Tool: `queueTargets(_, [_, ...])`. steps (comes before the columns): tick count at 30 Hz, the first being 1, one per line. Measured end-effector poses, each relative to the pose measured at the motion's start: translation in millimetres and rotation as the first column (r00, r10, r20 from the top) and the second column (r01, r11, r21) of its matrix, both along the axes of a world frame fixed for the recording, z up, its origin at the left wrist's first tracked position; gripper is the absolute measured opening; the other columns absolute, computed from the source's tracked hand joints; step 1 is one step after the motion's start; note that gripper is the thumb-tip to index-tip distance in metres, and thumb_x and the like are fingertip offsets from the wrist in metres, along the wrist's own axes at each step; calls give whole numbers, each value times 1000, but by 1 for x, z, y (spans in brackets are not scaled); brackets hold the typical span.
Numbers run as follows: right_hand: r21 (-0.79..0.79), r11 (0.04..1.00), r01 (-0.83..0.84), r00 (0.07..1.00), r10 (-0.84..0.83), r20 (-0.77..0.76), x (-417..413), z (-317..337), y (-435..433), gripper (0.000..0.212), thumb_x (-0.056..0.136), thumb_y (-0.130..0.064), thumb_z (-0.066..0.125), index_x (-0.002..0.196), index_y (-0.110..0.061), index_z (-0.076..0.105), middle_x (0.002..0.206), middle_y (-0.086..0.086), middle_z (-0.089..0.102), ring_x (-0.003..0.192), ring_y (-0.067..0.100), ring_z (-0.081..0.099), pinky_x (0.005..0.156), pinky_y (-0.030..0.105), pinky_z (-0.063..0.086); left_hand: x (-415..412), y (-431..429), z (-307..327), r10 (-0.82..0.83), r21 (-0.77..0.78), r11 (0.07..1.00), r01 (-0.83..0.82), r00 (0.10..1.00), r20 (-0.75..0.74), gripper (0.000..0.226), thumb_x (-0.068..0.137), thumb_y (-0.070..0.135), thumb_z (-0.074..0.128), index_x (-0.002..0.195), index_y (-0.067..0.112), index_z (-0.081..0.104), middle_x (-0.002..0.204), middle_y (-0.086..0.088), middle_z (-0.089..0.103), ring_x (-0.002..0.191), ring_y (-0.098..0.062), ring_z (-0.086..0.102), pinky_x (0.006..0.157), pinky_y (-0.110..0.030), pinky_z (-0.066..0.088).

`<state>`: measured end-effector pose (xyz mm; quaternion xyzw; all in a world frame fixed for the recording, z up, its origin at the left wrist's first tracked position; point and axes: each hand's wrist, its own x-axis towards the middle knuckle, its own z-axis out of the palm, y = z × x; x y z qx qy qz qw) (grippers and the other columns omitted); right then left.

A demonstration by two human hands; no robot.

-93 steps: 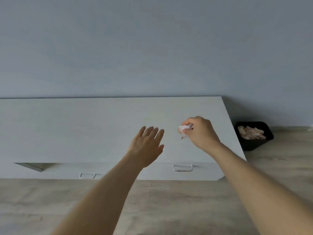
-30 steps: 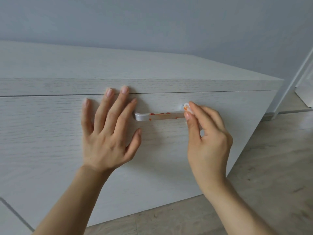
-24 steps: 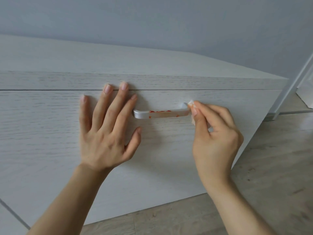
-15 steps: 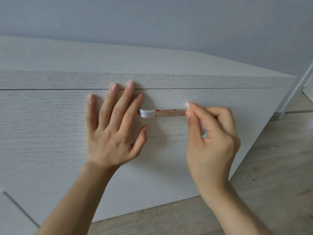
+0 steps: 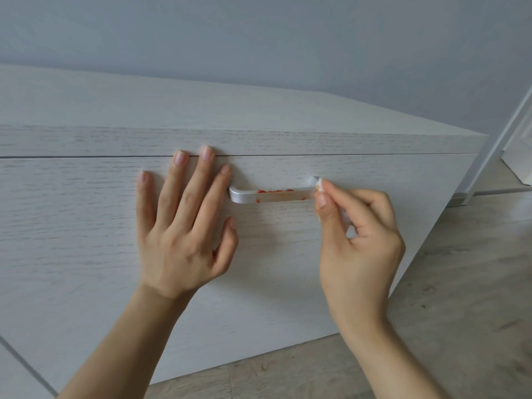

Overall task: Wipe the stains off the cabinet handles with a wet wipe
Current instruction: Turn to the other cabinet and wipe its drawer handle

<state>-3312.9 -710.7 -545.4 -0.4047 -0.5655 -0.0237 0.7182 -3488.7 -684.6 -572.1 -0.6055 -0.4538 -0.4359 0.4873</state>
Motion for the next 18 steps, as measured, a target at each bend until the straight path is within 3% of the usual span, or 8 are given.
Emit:
queueTargets(3, [49,999,6,997,-10,79,-7,-4,-1,16,83,-1,66,98,-2,71,84,4,57,73,-3,53,74,5,41,1,2,-2,17,6,1000,-17,1000,-1,52,89,28,43,136,7,49,146,-10,36,137,-33,31,115,-48,12])
queueTargets(7, [45,999,4,1000,-5,5,-5,1,6,15,83,2,67,96,-2,71,83,2,55,75,-9,53,72,3,39,-1,6,-5,29,20,999,-29,1000,-11,54,89,29,43,139,8,45,147,-10,34,139,-32,28,115,-48,12])
queueTargets(10, [20,999,-30,996,28,82,-2,2,4,14,84,-2,65,96,-4,72,85,3,56,76,0,56,72,7,42,-2,7,-6,37,23,999,-37,999,-16,55,90,32,41,140,9,44,148,-10,34,140,-31,27,115,-48,11])
queueTargets(14, [-83,990,-117,992,112,-57,0,3,3,14,85,-11,67,97,-15,73,94,-3,56,84,0,59,78,7,43,-2,8,-7,41,29,999,-41,999,-11,56,90,32,42,140,9,43,149,-9,33,142,-29,24,116,-48,11])
queueTargets(18, [-89,989,-115,991,108,-83,-1,2,1,14,85,-13,67,98,-15,72,90,-1,66,83,4,64,78,12,46,-1,9,-7,35,33,999,-35,999,-13,56,90,33,42,141,9,43,149,-8,33,143,-29,23,116,-48,10])
